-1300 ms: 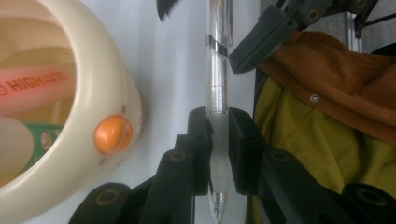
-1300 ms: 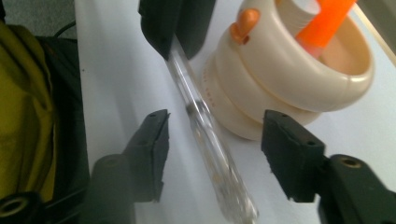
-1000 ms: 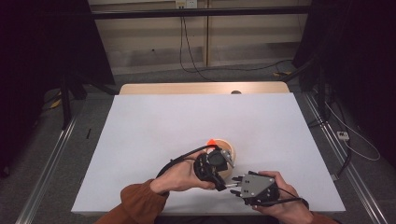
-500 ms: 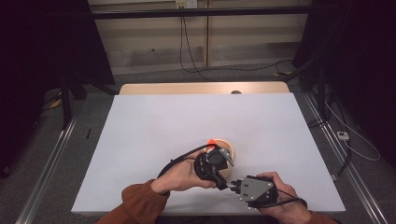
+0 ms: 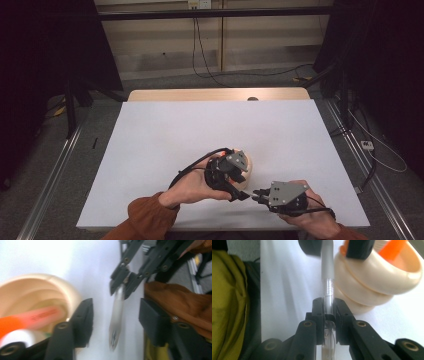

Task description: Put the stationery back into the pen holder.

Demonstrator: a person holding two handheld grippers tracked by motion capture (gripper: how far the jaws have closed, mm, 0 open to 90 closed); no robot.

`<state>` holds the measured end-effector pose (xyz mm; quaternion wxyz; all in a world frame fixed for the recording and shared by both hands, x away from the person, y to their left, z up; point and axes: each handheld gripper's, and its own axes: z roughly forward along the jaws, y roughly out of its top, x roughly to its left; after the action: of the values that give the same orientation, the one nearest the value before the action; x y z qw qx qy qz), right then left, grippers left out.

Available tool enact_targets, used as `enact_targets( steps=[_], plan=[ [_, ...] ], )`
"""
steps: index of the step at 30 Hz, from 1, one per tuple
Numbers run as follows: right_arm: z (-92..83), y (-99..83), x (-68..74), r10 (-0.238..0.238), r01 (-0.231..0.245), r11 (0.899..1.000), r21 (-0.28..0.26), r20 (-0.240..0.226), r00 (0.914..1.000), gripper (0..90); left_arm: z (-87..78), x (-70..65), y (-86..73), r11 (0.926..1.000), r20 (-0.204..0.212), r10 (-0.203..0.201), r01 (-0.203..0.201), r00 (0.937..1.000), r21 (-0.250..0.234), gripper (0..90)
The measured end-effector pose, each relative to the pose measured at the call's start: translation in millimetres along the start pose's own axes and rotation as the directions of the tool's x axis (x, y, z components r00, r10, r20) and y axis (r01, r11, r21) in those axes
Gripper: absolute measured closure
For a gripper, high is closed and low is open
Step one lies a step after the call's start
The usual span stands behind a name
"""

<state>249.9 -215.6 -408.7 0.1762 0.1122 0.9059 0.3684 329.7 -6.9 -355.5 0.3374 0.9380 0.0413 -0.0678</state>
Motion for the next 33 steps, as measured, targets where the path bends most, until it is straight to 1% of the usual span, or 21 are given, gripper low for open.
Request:
enact_targets(
  steps=[1,3,5,6,8,11,13,14,17,18,19,21,22,23,24,25,27,28,30,32,33],
  plan=[
    [-0.9,-0.8,-1.7,0.016,-0.016,1.0,-0.006,-0.002,0.9999,80.5,-2.4,0.7,-1.7,0.9997,-0.001,-0.004,0.004,1.0,-0.023,43.5],
    [-2.2,-2.2,-4.9,0.052,-0.052,0.998,-0.02,-0.001,0.9986,80.5,-7.5,1.7,-4.5,0.9987,-0.02,-0.011,0.01,0.9997,-0.05,36.0],
    [-3.1,-3.3,-7.1,0.076,-0.076,0.997,-0.027,-0.007,0.9971,80.5,-11.9,3.0,-6.3,0.997,-0.022,-0.019,0.017,0.9996,-0.076,28.3],
    [-3.8,-3.6,-8.2,0.085,-0.085,0.996,-0.038,-0.017,0.9963,80.5,-13.1,3.0,-6.9,0.995,-0.013,-0.033,0.031,0.9994,-0.095,27.4],
    [-5.8,-3.0,-8.8,0.105,-0.106,0.993,-0.054,-0.028,0.9941,80.5,-16.8,4.1,-6.7,0.9939,-0.001,-0.03,0.029,0.9996,-0.107,25.7],
    [-8.7,-3.5,-10.9,0.132,-0.134,0.989,-0.061,-0.028,0.9908,80.4,-20.5,3.8,-5.9,0.9877,0.008,-0.035,0.036,0.9993,-0.152,22.6],
    [-11.1,-5.3,-13.5,0.156,-0.157,0.985,-0.068,-0.023,0.9875,80.4,-24.4,2.8,-6.2,0.9842,-0.018,-0.019,0.016,0.9997,-0.177,20.7],
    [-12.4,-6.2,-15.1,0.169,-0.17,0.982,-0.079,-0.021,0.9853,80.5,-26.2,2.2,-6.6,0.9803,-0.025,-0.023,0.018,0.9994,-0.197,19.1],
    [-15.0,-8.6,-19.0,0.211,-0.212,0.973,-0.097,-0.017,0.9774,80.4,-32.5,3.5,-9.4,0.9715,-0.076,-0.023,0.004,0.9969,-0.237,14.7],
    [-15.4,-9.0,-19.7,0.232,-0.233,0.967,-0.106,-0.019,0.9725,80.5,-34.2,4.5,-11.0,0.9688,-0.089,-0.028,0.005,0.9956,-0.248,13.3],
    [-15.5,-9.3,-20.7,0.242,-0.242,0.964,-0.109,-0.013,0.9703,80.5,-36.3,5.9,-12.6,0.9691,-0.102,-0.03,0.004,0.9943,-0.246,12.8],
    [-15.6,-10.1,-22.7,0.269,-0.268,0.956,-0.117,-0.002,0.963,80.5,-38.5,8.0,-16.4,0.9647,-0.114,-0.042,0.011,0.9926,-0.263,10.8],
    [-15.8,-10.7,-24.0,0.281,-0.279,0.952,-0.123,0.006,0.9595,80.4,-39.9,8.7,-18.4,0.9635,-0.13,-0.051,0.015,0.9902,-0.267,10.5],
    [-16.2,-11.3,-25.3,0.299,-0.295,0.946,-0.134,0.007,0.9543,80.5,-41.1,9.8,-20.5,0.9607,-0.137,-0.056,0.016,0.9889,-0.277,10.0],
    [-16.9,-11.8,-26.8,0.31,-0.305,0.942,-0.141,0.012,0.9507,80.5,-42.9,10.8,-22.4,0.961,-0.145,-0.062,0.02,0.9875,-0.276,8.9],
    [-17.5,-12.2,-28.2,0.323,-0.317,0.936,-0.153,0.021,0.946,80.5,-43.9,11.8,-24.6,0.9584,-0.151,-0.07,0.024,0.986,-0.284,8.1],
    [-19.3,-13.2,-31.1,0.348,-0.337,0.923,-0.185,0.024,0.9373,80.5,-47.4,13.8,-29.0,0.9547,-0.176,-0.084,0.029,0.9807,-0.296,7.5],
    [-20.2,-13.2,-32.3,0.358,-0.345,0.916,-0.203,0.032,0.9331,80.5,-49.2,14.8,-31.3,0.9498,-0.189,-0.105,0.042,0.9764,-0.31,7.2],
    [-20.7,-12.0,-34.9,0.376,-0.356,0.906,-0.229,0.048,0.9255,80.5,-52.1,17.5,-36.5,0.9386,-0.201,-0.13,0.055,0.9709,-0.341,5.7],
    [-20.3,-10.6,-38.0,0.394,-0.37,0.894,-0.254,0.051,0.9176,80.5,-55.1,20.2,-42.3,0.9328,-0.22,-0.146,0.06,0.9646,-0.355,5.8],
    [-19.9,-9.6,-39.6,0.408,-0.381,0.884,-0.269,0.049,0.9118,80.4,-55.8,21.5,-45.0,0.9299,-0.225,-0.156,0.066,0.9618,-0.362,5.6]
  ],
)
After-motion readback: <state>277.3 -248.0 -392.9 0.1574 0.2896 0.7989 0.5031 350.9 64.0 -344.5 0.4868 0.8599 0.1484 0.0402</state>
